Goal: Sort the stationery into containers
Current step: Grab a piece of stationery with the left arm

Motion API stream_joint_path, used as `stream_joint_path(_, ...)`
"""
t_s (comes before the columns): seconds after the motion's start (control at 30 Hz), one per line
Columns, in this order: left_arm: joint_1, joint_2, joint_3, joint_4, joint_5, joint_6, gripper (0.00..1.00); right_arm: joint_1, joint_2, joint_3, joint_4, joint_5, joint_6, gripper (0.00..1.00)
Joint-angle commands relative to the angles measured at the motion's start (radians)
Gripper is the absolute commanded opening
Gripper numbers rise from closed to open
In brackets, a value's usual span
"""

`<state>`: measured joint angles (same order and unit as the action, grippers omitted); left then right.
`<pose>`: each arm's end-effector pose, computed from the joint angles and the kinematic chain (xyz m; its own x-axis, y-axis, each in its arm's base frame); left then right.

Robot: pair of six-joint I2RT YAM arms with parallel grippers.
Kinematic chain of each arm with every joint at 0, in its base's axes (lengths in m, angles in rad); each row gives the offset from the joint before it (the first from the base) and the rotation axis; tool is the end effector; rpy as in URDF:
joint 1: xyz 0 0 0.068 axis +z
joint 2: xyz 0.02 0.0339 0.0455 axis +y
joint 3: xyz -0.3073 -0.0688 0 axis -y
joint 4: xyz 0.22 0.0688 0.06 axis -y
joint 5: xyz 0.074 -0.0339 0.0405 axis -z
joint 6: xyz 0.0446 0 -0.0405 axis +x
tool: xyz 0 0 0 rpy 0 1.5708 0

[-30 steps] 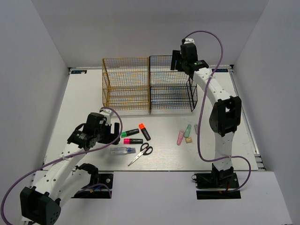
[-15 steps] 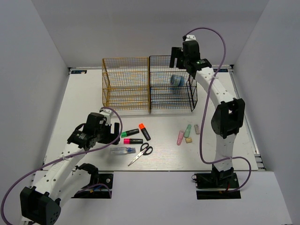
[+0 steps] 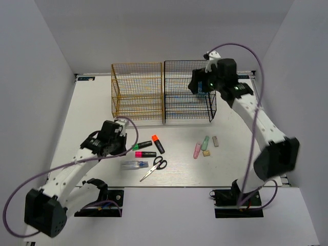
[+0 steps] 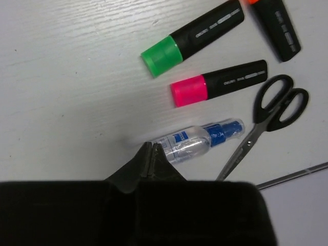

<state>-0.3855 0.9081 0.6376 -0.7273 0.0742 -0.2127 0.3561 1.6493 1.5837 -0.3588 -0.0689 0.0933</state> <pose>0.1129 -0.0494 0.2552 -0.8481 0.1170 -0.5168 0.2386 0.9552 -0.1753 0.3509 0.1338 0.4165 -0.4221 -0.0579 -0.9047 -0.3689 0.9226 0.1131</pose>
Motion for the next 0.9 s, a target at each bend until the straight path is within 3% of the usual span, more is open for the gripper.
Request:
stream_joint_path(0.0, -0.112, 0.092, 0.08, 0.0, -0.092, -0.054, 0.07, 0.001, -0.298, -0.225, 0.035, -0.376, -0.173, 0.91)
stream_joint_path(0.03, -0.14, 0.138, 0.121, -0.015, -0.121, -0.065, 0.23, 0.003, -0.336, -0.264, 0.021, -0.406, -0.211, 0.72)
stream_joint_path(0.07, -0.177, 0.184, 0.163, -0.024, -0.178, -0.079, 0.45, 0.003, -0.395, -0.33, 0.005, -0.492, -0.246, 0.01)
stream_joint_path(0.1, -0.266, 0.225, 0.2, -0.037, -0.2, -0.068, 0.75, -0.002, -0.42, -0.376, -0.03, -0.509, -0.257, 0.0)
stream_joint_path(0.17, -0.311, 0.311, 0.246, -0.073, -0.223, 0.025, 0.85, 0.001, -0.5, -0.445, -0.126, -0.58, -0.356, 0.0)
stream_joint_path(0.2, -0.314, 0.333, 0.317, -0.16, -0.208, 0.079, 0.85, 0.003, -0.517, -0.464, -0.15, -0.61, -0.409, 0.15)
stream_joint_path(0.23, -0.316, 0.35, 0.338, -0.191, -0.161, 0.107, 0.82, 0.004, -0.558, -0.52, -0.181, -0.63, -0.429, 0.49)
stream_joint_path(0.27, -0.314, 0.374, 0.35, -0.213, -0.14, 0.157, 0.75, 0.0, -0.574, -0.539, -0.209, -0.65, -0.457, 0.63)
stream_joint_path(0.3, -0.314, 0.379, 0.361, -0.259, -0.119, 0.205, 0.6, 0.001, -0.585, -0.554, -0.218, -0.692, -0.515, 0.71)
stream_joint_path(0.33, -0.316, 0.377, 0.359, -0.273, -0.056, 0.258, 0.32, 0.0, -0.617, -0.603, -0.22, -0.71, -0.526, 0.71)
stream_joint_path(0.4, -0.32, 0.383, 0.35, -0.332, -0.01, 0.358, 0.27, 0.001, -0.632, -0.634, -0.224, -0.753, -0.547, 0.71)
stream_joint_path(0.47, -0.34, 0.371, 0.32, -0.336, -0.004, 0.441, 0.54, -0.003, -0.628, -0.651, -0.215, -0.788, -0.556, 0.71)
stream_joint_path(0.5, -0.348, 0.364, 0.295, -0.336, 0.002, 0.456, 0.63, 0.0, -0.626, -0.659, -0.213, -0.813, -0.56, 0.71)
stream_joint_path(0.53, -0.354, 0.353, 0.281, -0.331, 0.007, 0.466, 0.81, -0.002, -0.623, -0.657, -0.221, -0.827, -0.572, 0.71)
stream_joint_path(0.67, -0.355, 0.336, 0.261, -0.342, 0.038, 0.486, 0.98, -0.003, -0.626, -0.657, -0.241, -0.827, -0.581, 0.71)
stream_joint_path(0.87, -0.371, 0.373, 0.212, -0.281, -0.019, 0.506, 0.95, -0.009, -0.634, -0.669, -0.244, -0.833, -0.584, 0.71)
